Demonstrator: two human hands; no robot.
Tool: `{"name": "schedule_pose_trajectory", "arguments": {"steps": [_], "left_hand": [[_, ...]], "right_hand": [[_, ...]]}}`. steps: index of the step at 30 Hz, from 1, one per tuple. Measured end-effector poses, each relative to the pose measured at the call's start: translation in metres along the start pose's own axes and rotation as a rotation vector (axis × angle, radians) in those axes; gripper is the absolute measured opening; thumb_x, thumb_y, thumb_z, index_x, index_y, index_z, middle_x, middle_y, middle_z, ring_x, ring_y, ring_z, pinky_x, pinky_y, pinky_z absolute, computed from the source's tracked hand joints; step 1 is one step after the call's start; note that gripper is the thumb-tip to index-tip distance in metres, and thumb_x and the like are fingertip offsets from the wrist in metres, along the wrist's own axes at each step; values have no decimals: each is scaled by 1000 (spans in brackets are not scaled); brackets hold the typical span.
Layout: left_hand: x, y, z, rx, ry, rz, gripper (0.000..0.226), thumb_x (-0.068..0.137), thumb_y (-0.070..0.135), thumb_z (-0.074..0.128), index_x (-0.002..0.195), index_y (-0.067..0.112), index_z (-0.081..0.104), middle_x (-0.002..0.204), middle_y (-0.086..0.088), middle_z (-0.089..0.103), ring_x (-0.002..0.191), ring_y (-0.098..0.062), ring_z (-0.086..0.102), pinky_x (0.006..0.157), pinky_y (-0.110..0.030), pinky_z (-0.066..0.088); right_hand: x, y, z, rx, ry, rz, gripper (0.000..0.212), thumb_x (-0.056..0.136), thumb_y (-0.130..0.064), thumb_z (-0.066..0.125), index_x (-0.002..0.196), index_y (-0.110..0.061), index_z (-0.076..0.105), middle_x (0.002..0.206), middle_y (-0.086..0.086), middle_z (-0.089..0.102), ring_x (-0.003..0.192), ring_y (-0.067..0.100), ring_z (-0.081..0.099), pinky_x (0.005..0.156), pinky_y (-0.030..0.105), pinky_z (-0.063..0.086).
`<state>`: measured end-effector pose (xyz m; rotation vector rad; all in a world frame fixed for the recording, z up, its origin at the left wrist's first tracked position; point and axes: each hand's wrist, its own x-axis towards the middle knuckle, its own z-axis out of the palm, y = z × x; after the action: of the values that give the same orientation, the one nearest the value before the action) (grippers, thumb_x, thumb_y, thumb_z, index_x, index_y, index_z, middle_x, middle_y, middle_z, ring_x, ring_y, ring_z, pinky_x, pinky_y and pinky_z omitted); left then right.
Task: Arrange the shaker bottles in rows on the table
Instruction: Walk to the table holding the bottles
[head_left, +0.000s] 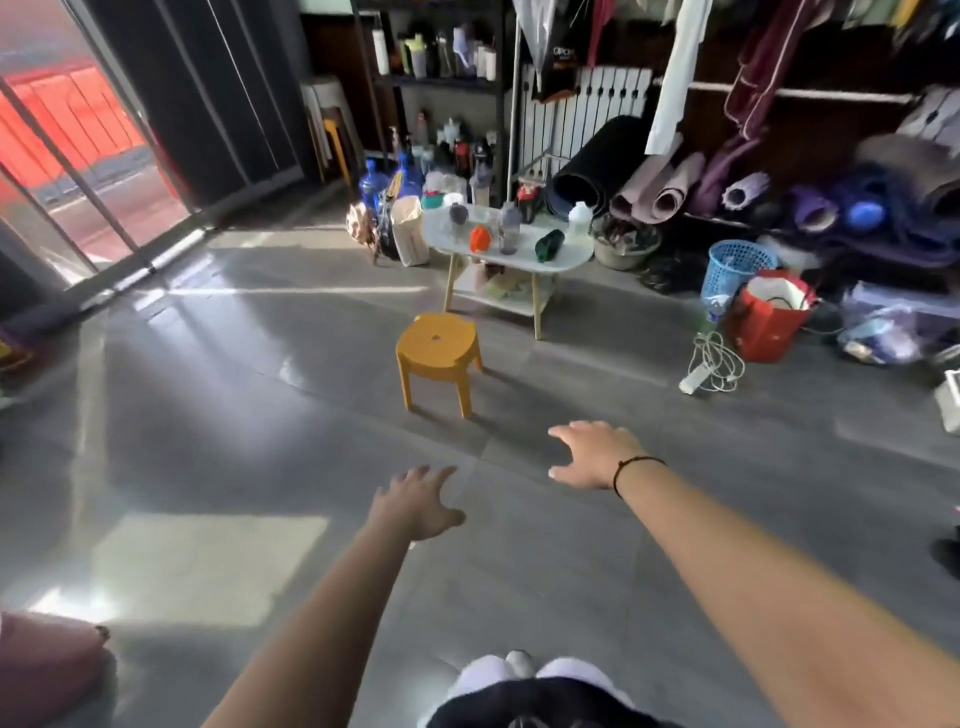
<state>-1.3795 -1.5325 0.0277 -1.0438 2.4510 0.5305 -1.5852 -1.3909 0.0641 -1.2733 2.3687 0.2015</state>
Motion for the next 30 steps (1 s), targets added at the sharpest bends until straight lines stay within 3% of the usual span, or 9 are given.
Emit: {"name": "schedule_pose_trajectory", "arguments": {"steps": [13, 24, 30], "left_hand": [[228, 22, -99, 56, -51, 40, 78, 81, 65, 50, 148, 42, 18, 159, -1, 23, 145, -31, 22, 113, -53, 27], [482, 32, -276, 71, -52, 103, 80, 84, 57, 55, 150, 40, 14, 162, -3, 13, 147, -33, 16, 112, -53, 24], [577, 55, -329, 101, -78, 150, 80, 83, 58, 55, 150, 40, 15, 162, -2, 16, 146, -31, 18, 114, -51, 25]], "right_hand": [[214, 68, -79, 35, -72, 49, 70, 87, -55, 48, 150, -33, 28, 153, -4, 37, 138, 25, 39, 109, 46, 35], [450, 103, -223, 78, -14, 106, 69, 87, -56, 48, 150, -34, 28, 156, -4, 33, 141, 24, 35, 112, 44, 31], [535, 129, -256, 140, -48, 152, 70, 86, -57, 48, 149, -34, 29, 155, -3, 36, 140, 27, 37, 112, 45, 32]]}}
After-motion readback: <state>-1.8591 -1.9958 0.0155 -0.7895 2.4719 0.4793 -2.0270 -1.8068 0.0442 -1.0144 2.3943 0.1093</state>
